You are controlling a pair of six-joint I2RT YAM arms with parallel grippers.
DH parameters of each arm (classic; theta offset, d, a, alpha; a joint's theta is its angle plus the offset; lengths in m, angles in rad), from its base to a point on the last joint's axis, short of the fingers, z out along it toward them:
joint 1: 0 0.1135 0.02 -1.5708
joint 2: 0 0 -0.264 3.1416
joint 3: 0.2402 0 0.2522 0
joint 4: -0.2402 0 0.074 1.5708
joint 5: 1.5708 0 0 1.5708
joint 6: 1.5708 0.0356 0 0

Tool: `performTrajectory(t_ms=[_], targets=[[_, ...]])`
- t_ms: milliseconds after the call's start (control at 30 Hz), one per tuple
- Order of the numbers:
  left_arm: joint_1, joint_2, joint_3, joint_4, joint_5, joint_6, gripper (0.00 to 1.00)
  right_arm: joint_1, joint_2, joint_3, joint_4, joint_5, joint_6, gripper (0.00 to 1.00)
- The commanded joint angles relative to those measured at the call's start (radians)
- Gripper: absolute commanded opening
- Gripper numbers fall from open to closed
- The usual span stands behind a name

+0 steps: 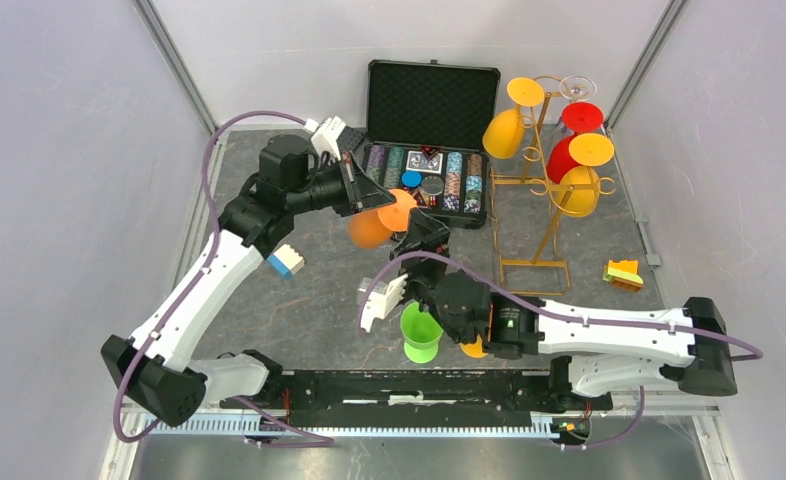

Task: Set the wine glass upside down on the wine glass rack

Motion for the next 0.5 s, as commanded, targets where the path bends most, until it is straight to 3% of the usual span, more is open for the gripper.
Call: performTrajectory(t_ms=[0,100,267,467], targets=[[0.000,-0.076,0.058,-0.169,-0.203,0.300,0.02,-0.067,0.021,0.222,-0.329,-0.143,0.382,0.98],[0.000,-0.122,0.034,-0.144,-0.245,0.350,0.02,-0.158,0.058,0.357,-0.452,-0.287,0.579,0.98],[0.000,-0.210,-0.047,-0.009,-0.269,0.350,0.02,-0.399,0.144,0.600,-0.646,-0.686,0.858,0.98],[0.001,-0.261,-0.120,0.101,-0.306,0.251,0.02,-0.616,0.151,0.672,-0.604,-1.090,1.078,0.98]])
